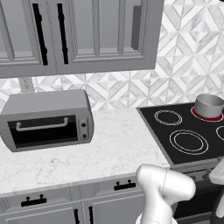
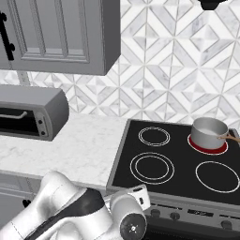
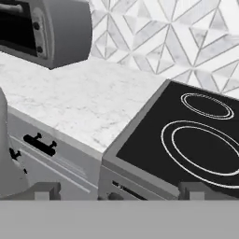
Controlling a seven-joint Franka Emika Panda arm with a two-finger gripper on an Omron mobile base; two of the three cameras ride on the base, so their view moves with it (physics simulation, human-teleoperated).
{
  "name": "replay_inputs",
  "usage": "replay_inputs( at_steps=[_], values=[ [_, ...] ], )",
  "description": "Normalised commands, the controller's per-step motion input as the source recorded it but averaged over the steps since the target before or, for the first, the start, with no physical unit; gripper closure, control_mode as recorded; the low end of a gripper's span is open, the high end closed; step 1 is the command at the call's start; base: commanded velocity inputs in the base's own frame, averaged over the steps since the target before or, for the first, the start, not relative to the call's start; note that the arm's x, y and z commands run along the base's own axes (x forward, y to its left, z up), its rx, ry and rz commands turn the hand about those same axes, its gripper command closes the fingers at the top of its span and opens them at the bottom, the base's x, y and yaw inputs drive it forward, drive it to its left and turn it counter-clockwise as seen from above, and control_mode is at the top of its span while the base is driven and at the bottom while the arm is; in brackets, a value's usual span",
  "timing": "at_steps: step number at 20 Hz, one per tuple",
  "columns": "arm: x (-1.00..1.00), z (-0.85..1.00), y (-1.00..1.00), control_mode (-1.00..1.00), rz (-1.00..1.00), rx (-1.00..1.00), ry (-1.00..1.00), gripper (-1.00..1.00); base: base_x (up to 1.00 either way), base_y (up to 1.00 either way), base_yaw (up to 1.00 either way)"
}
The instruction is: Turn off the rear right burner of the stove.
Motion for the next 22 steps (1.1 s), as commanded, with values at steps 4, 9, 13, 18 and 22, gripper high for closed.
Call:
replay_inputs(
  at_steps=[4,9,13,18,22],
  values=[
    [0.0,-0.27,-0.34,-1.0,0.05,-0.23,-0.34,-1.0,0.0,0.0,0.0],
    [0.04,-0.36,-0.29,-1.0,0.03,-0.23,-0.23,-1.0,0.0,0.0,0.0],
    [0.06,-0.46,-0.39,-1.0,0.0,-0.24,-0.06,-1.0,0.0,0.0,0.0],
    [0.17,-0.56,-0.48,-1.0,0.02,-0.26,0.0,-1.0,0.0,0.0,0.0],
    [0.23,-0.63,-0.43,-1.0,0.07,-0.25,0.0,-1.0,0.0,0.0,0.0]
  ],
)
